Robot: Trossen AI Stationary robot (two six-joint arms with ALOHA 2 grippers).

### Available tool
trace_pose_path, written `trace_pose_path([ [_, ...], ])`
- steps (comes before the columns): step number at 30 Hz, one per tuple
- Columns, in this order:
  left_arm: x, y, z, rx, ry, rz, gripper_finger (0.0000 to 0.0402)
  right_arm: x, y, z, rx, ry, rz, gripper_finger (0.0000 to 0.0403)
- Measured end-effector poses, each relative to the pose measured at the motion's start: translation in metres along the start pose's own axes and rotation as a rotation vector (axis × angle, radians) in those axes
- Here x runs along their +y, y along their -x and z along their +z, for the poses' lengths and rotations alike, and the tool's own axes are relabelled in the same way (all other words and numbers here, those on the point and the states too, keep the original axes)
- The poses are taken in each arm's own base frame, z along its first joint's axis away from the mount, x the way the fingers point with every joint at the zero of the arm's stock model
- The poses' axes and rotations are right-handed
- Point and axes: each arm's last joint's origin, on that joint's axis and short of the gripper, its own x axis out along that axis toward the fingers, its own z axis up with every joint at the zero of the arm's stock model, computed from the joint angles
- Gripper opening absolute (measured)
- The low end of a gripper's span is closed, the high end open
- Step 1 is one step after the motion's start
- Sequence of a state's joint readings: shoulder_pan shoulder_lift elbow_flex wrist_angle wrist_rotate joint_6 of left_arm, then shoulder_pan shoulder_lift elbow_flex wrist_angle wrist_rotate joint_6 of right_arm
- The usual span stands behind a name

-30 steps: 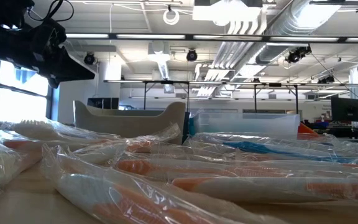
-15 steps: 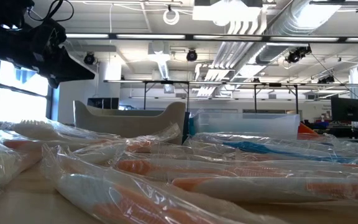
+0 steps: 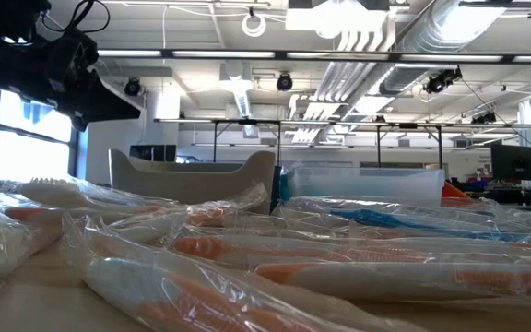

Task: Pick & Place Toothbrushes
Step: Put the blue toothbrush into the dark blue bin

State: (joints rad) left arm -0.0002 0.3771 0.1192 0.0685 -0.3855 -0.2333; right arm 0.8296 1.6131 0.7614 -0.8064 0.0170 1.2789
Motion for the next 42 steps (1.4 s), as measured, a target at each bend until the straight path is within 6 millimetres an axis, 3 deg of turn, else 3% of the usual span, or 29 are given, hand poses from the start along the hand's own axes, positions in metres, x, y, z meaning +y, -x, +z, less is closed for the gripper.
trace_pose_path([
  [20,0.0,0.0,-0.001,0.013,0.002,0.004,0.0,0.004,-0.001,-0.001,0.002,-0.002,0.037,0.003],
  [35,0.0,0.0,-0.001,0.014,0.002,0.003,0.0,0.003,0.0,-0.001,0.005,-0.024,0.03,0.0024],
  [42,0.0,0.0,-0.001,0.014,0.002,0.003,0.0,-0.004,0.011,-0.003,0.001,-0.031,0.068,0.0024],
])
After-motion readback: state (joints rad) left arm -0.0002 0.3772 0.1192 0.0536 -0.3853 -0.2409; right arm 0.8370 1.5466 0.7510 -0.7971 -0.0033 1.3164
